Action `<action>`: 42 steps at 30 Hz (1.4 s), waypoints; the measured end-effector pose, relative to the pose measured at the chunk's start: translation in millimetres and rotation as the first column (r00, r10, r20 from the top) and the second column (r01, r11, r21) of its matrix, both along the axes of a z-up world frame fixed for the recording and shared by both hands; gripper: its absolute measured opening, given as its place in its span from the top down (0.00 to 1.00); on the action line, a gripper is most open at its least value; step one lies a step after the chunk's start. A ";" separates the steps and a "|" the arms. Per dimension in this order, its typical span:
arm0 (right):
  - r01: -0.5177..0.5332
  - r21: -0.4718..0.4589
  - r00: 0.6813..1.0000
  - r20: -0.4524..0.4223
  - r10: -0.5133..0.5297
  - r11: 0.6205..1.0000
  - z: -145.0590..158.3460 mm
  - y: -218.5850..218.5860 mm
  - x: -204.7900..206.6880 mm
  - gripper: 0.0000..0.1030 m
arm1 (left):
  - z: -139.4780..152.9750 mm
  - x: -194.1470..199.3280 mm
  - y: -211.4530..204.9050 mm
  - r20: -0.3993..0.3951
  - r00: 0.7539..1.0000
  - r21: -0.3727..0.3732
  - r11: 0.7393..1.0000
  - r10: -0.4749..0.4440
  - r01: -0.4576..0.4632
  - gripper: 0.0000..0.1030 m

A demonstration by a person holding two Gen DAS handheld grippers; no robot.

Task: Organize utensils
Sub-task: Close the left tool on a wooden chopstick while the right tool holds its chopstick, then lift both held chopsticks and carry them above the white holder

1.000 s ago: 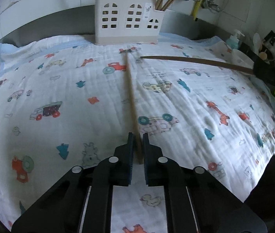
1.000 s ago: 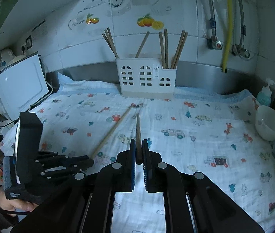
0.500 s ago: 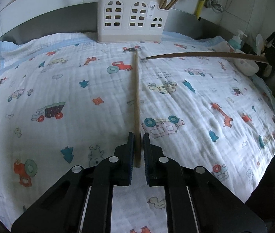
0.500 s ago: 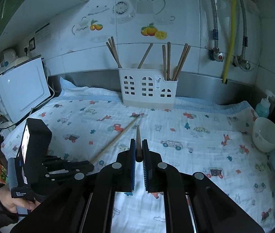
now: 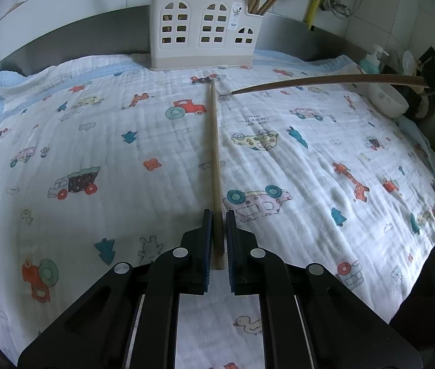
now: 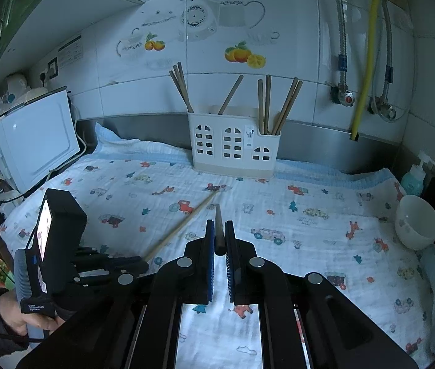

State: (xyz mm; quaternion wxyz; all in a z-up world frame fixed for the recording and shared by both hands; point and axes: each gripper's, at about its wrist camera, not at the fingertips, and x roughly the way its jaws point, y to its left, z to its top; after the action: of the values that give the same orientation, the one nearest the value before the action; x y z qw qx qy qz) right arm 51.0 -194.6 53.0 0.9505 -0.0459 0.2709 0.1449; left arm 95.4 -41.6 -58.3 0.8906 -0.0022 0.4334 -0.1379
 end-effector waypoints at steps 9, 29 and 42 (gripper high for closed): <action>-0.009 -0.019 1.000 0.019 0.009 1.000 13.2 -2.4 1.7 0.94 | 18.8 -2.5 6.1 0.065 0.998 -0.041 0.999 -0.003 0.006 0.95; -0.093 0.001 0.993 0.070 0.093 0.996 86.0 -8.0 27.7 0.94 | 103.8 -1.5 22.0 0.315 0.948 -0.094 0.993 -0.041 0.074 0.95; -0.116 0.001 0.989 0.087 0.116 0.993 130.2 -7.0 66.6 0.94 | 145.3 21.4 16.3 0.358 0.927 -0.055 0.989 -0.110 0.138 0.95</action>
State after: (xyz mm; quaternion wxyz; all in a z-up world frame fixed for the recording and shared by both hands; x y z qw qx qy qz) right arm 117.6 -201.5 183.3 0.9515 -0.0648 0.2258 0.1987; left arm 116.8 -25.3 87.0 0.9427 0.0149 0.2595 -0.2091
